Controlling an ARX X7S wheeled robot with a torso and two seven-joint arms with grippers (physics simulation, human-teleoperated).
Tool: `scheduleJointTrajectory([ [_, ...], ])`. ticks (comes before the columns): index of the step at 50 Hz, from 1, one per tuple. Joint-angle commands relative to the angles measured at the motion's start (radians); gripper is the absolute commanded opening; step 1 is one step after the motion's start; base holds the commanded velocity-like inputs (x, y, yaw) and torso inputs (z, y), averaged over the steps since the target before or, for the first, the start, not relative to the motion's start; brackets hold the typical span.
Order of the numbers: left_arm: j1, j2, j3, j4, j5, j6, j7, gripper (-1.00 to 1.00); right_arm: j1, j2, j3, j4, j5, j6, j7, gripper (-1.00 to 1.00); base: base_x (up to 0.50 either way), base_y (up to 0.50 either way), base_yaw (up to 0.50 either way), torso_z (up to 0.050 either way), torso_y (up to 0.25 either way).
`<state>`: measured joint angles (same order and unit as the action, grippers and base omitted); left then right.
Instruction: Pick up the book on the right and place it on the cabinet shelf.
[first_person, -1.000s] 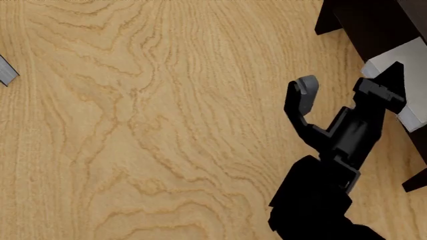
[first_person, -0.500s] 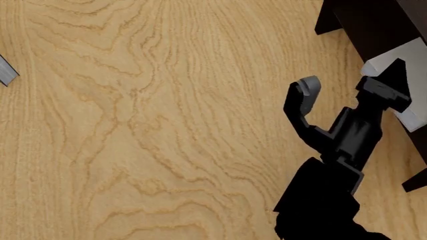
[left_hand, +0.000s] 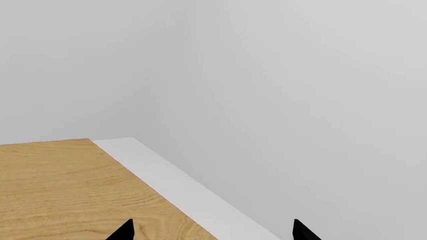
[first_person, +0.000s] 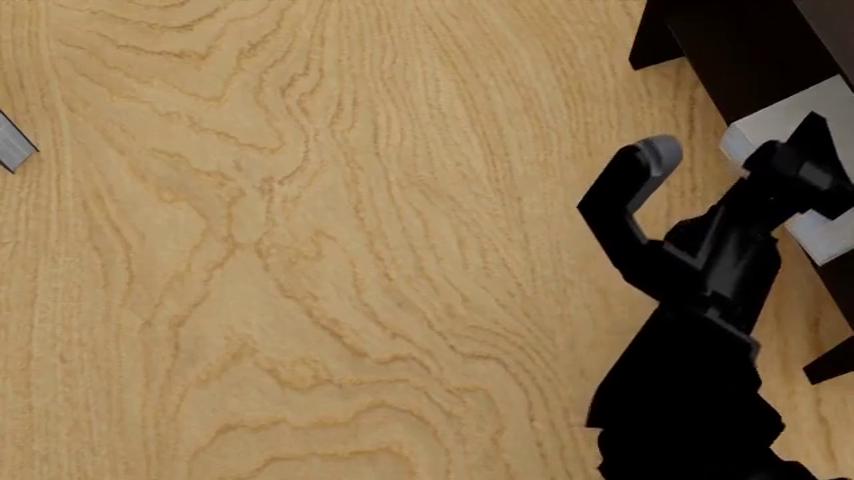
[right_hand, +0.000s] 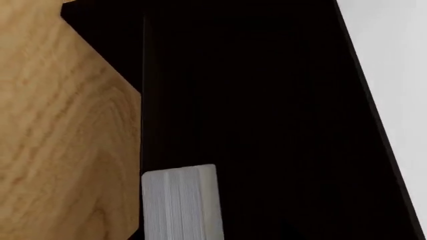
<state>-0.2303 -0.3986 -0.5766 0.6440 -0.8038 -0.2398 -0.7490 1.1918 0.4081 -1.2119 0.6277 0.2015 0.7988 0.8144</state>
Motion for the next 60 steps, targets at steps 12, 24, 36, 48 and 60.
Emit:
scheduleJointTrajectory([
  [12, -0.001, -0.002, 0.002, -0.003, -0.004, 0.005, 0.001, 1.0, 0.004, 0.025, -0.064, -0.269, 0.154, -0.039, -0.139, 1.0, 0.0, 0.0, 0.01, -0.001, -0.005],
  [24, -0.001, -0.003, 0.003, -0.002, -0.005, 0.007, -0.002, 1.0, 0.006, 0.034, -0.086, -0.399, 0.148, 0.011, -0.123, 1.0, 0.0, 0.0, 0.0, 0.0, 0.0],
  [36, 0.0, -0.004, 0.003, -0.003, -0.009, 0.007, -0.003, 1.0, 0.013, 0.032, -0.094, -0.414, 0.14, 0.019, -0.125, 1.0, 0.0, 0.0, 0.0, 0.0, 0.0],
  [48, 0.0, -0.005, 0.006, -0.003, -0.007, 0.009, -0.004, 1.0, -0.014, 0.052, -0.013, -0.401, 0.179, -0.064, -0.107, 1.0, 0.0, 0.0, 0.0, 0.0, 0.0],
  [60, 0.001, -0.009, 0.007, -0.001, -0.009, 0.008, -0.006, 1.0, -0.097, 0.106, 0.167, -0.431, 0.301, -0.228, -0.072, 1.0, 0.0, 0.0, 0.0, 0.0, 0.0],
])
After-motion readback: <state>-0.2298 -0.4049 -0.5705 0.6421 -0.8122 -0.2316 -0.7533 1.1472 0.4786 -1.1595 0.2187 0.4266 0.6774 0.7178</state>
